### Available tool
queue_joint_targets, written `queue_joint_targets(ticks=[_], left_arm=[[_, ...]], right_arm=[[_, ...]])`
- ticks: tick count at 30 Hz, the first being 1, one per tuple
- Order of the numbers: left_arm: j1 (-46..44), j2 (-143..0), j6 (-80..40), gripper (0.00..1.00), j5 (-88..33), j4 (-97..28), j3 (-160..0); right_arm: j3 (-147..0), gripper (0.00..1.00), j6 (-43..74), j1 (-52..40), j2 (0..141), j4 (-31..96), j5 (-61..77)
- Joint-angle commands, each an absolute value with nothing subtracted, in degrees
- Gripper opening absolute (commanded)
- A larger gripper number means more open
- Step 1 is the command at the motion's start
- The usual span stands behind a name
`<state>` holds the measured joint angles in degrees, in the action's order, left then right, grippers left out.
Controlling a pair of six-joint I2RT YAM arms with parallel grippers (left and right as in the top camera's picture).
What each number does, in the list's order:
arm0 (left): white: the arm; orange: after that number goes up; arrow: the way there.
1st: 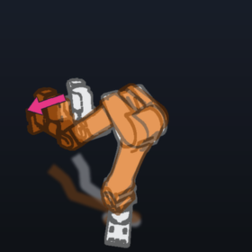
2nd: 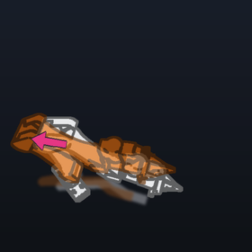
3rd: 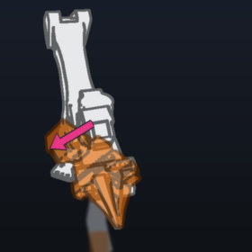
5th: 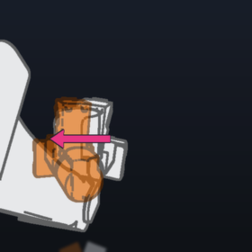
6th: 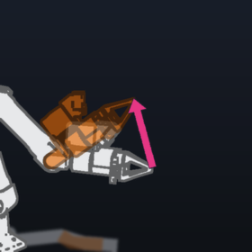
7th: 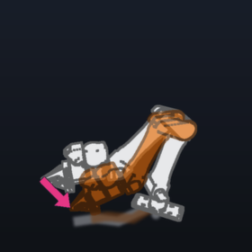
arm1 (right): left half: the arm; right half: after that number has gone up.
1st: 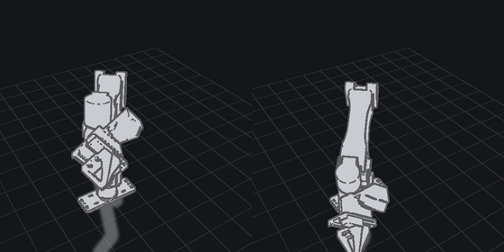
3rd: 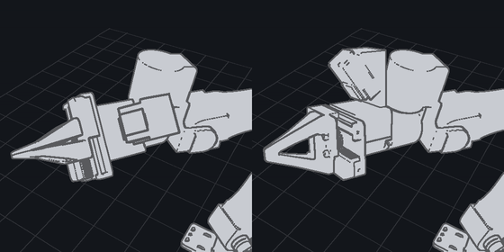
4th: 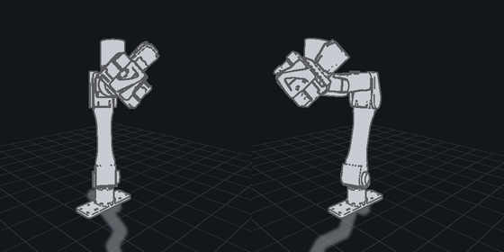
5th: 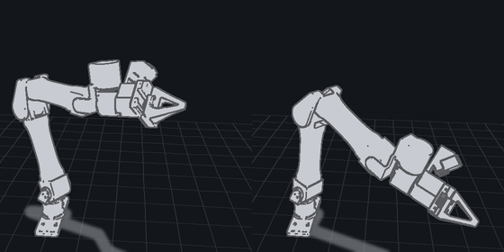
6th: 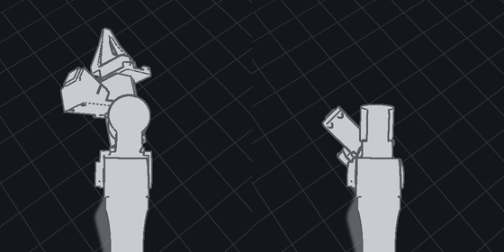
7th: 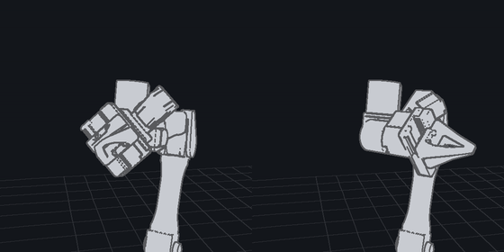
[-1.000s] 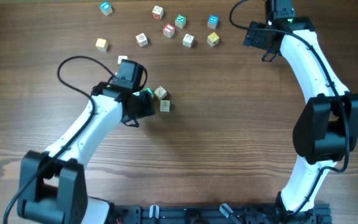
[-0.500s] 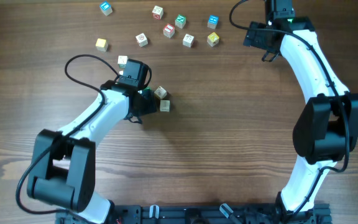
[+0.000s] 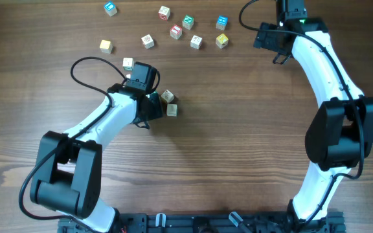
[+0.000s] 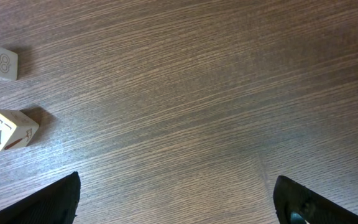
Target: Form a circle
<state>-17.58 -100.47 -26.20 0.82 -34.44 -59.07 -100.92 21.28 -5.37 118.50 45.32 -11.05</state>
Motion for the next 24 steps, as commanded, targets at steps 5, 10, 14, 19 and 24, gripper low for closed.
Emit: queue_joint_targets(ticks=[5, 10, 14, 19, 24], left_arm=[[-17.9, -101.0, -25.9, 0.35, 1.6, -34.2, -59.0], [-17.9, -101.0, -25.9, 0.35, 1.6, -33.5, -59.0], [-17.9, -101.0, -25.9, 0.35, 1.6, -33.4, -59.0], [-17.9, -101.0, -25.9, 0.36, 1.6, -33.3, -59.0], [-17.9, -101.0, -25.9, 0.42, 1.6, -33.1, -59.0]], right_arm=[[-101.8, 1.00, 21.0, -5.4, 117.9, 45.2, -12.2], [-101.8, 0.99, 21.0, -5.4, 117.9, 45.2, -12.2], [-101.8, 1.00, 21.0, -5.4, 117.9, 45.2, -12.2], [-101.8, 1.00, 21.0, -5.4, 117.9, 45.2, -12.2], [-101.8, 1.00, 21.0, -5.4, 117.9, 45.2, -12.2]])
